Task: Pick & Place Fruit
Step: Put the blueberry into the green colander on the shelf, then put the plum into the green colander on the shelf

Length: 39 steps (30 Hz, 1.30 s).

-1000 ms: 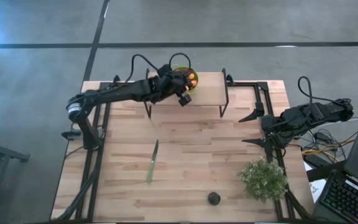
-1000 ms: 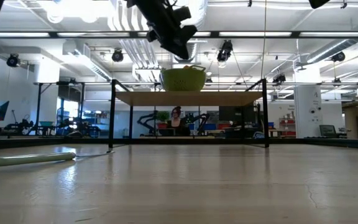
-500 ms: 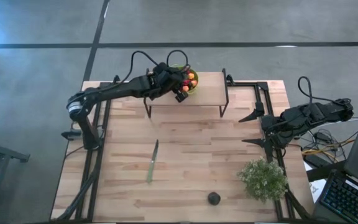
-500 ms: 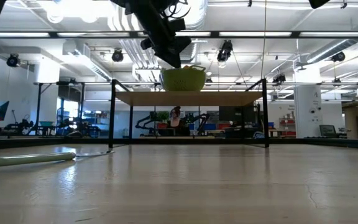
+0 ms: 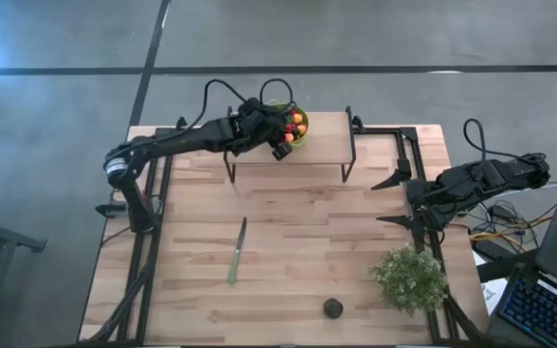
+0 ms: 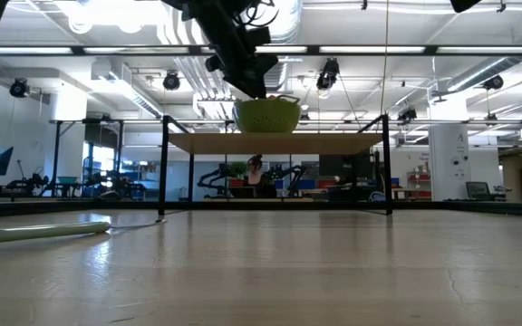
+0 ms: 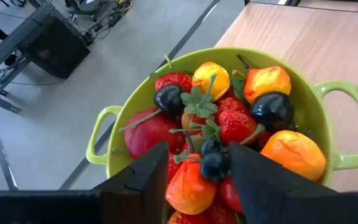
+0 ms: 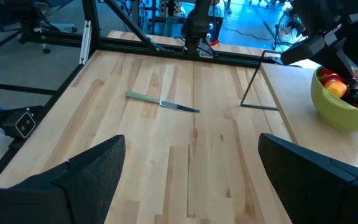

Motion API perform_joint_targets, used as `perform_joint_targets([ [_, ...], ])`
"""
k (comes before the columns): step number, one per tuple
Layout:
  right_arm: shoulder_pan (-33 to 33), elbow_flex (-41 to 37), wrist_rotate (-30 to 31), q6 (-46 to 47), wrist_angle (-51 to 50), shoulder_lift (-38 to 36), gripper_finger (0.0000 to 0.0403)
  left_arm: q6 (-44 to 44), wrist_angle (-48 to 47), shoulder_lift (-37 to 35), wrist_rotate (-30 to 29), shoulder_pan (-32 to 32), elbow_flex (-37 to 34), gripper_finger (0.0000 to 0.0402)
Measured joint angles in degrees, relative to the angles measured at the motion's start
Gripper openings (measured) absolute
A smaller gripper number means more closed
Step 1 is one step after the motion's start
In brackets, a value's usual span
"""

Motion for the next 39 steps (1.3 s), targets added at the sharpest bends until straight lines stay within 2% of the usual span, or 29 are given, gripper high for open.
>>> perform_joint_targets([
  [11,0.0,0.0,0.0,0.0,0.0,0.0,0.0363,2.0,0.1,-5.9,0.0,-2.4,0.0,0.0172],
  [18,0.0,0.0,0.0,0.0,0.0,0.0,0.0363,-1.8,0.3,-10.6,1.3,-5.9,-2.2,0.0172],
  [26,0.0,0.0,0.0,-0.1,0.0,0.0,0.0363,-3.7,6.9,-18.0,1.5,-11.3,-14.3,0.0170],
  [33,0.0,0.0,0.0,-1.6,1.4,0.0,0.0363,-7.2,13.7,-27.4,1.5,-17.0,-26.7,0.0170],
  [36,0.0,0.0,0.0,-1.7,4.5,0.0,0.0363,-8.7,16.1,-31.0,1.5,-19.7,-31.5,0.0170],
  [39,0.0,0.0,0.0,-5.7,11.4,0.6,0.0363,-9.7,18.6,-34.2,1.4,-22.3,-35.8,0.0170],
])
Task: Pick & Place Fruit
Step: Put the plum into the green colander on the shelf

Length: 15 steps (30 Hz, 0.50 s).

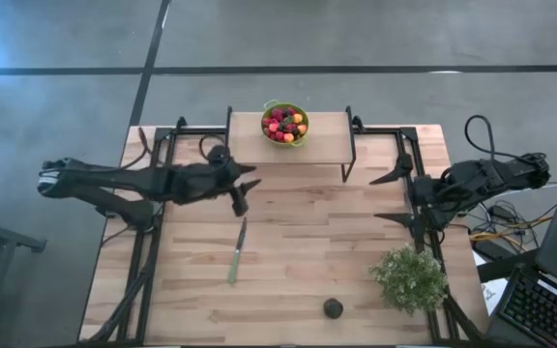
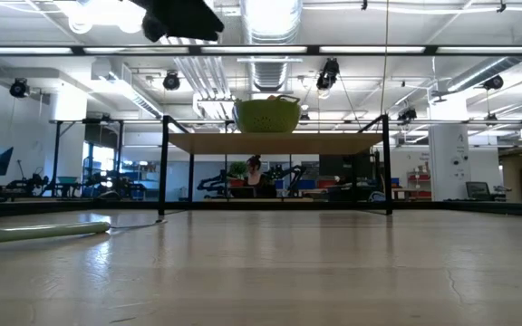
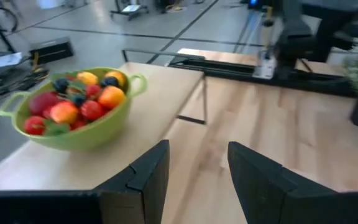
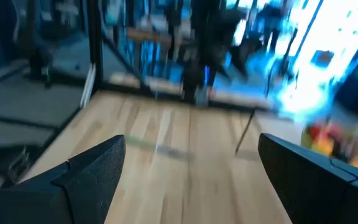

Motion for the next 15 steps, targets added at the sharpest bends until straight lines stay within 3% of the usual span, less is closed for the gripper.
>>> perform_joint_targets([
  [10,0.0,0.0,0.0,-2.2,18.4,3.9,0.0363,-2.8,2.3,-6.0,-0.1,-6.3,-8.7,0.0170],
  [15,0.0,0.0,0.0,-2.4,21.9,6.5,0.0363,-3.3,3.1,-7.3,-0.2,-9.0,-11.4,0.0170],
])
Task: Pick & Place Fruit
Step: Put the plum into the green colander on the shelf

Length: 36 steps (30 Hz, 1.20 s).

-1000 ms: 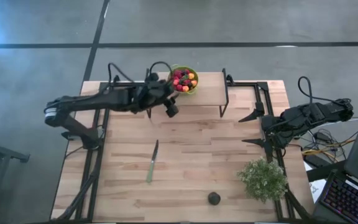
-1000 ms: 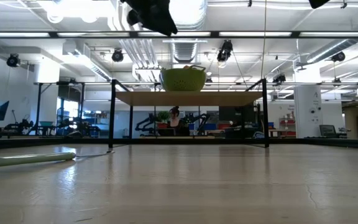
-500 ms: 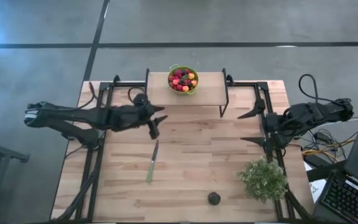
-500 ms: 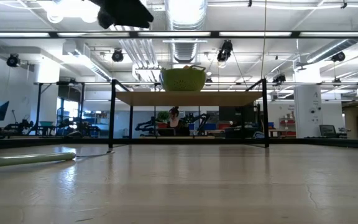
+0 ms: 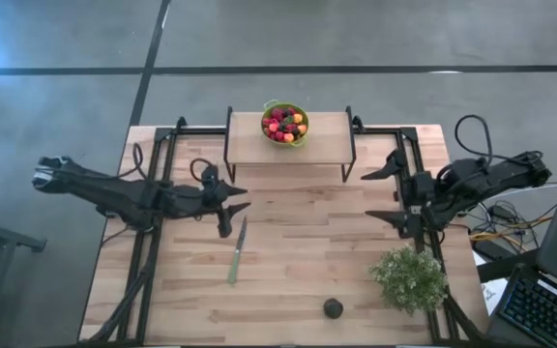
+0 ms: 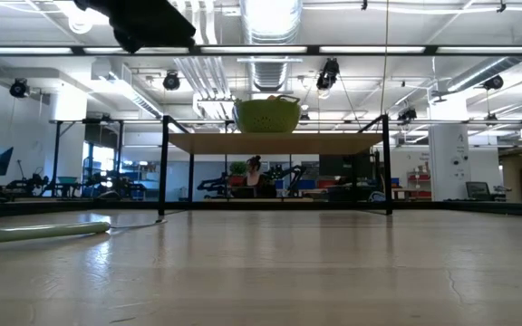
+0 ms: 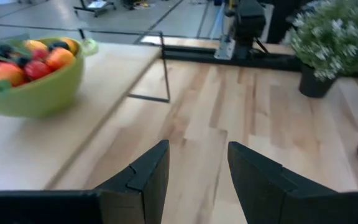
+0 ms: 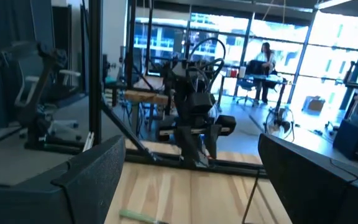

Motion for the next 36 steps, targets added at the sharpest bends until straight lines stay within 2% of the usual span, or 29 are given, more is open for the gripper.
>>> perform_joint_targets([
  [9,0.0,0.0,0.0,1.1,0.3,7.2,0.0363,-0.5,4.9,0.0,0.0,-3.9,-5.7,0.0170],
  [14,0.0,0.0,0.0,1.0,3.2,11.0,0.0363,4.2,5.4,-0.2,0.4,-4.9,-7.6,0.0170],
  [19,0.0,0.0,0.0,4.7,4.3,13.4,0.0363,8.5,5.4,-1.5,6.0,-4.9,-8.1,0.0170],
  [22,0.0,0.0,0.1,7.7,3.9,14.3,0.0363,10.5,5.4,-2.9,8.7,-4.9,-8.1,0.0170],
  [29,0.0,0.0,0.1,12.6,0.8,17.8,0.0363,12.8,4.9,-6.4,10.4,-4.9,-8.4,0.0170],
  [36,0.0,0.0,0.1,13.6,0.8,21.3,0.0363,12.7,5.1,-12.7,10.8,-4.9,-13.3,0.0170],
])
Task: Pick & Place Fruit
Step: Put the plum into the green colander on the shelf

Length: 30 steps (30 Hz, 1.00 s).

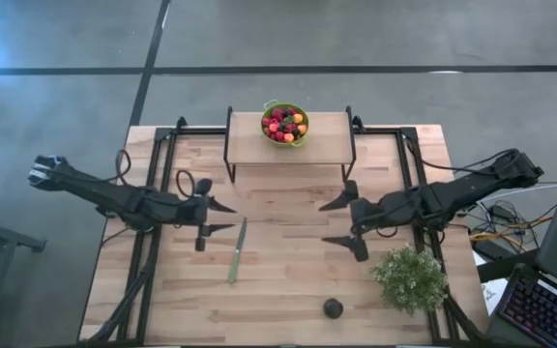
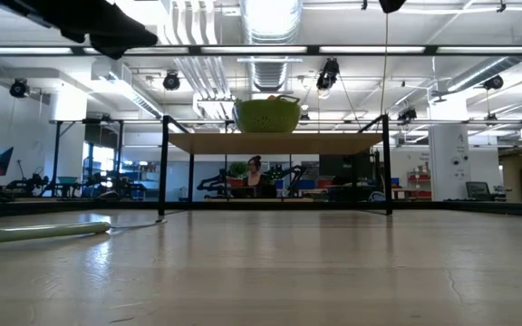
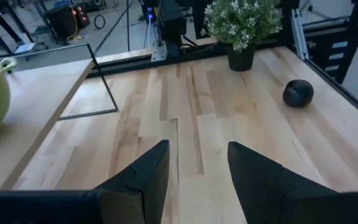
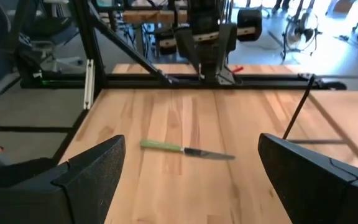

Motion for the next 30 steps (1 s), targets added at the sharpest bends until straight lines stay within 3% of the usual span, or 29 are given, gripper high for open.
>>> perform_joint_targets([
  [12,4.0,6.4,1.7,5.3,-9.1,7.7,0.0363,-0.5,5.6,-8.9,0.0,0.0,-9.9,0.0170],
  [16,5.4,11.6,4.8,10.0,-18.3,12.0,0.0363,0.8,5.8,-9.6,0.0,0.0,-10.5,0.0170],
  [24,7.5,23.6,5.0,20.6,-36.0,22.2,0.0363,1.1,5.9,-9.7,0.0,0.0,-10.5,0.0170],
  [30,10.6,31.0,4.4,24.5,-41.9,29.5,0.0363,1.1,5.7,-9.6,0.0,0.0,-10.5,0.0170],
])
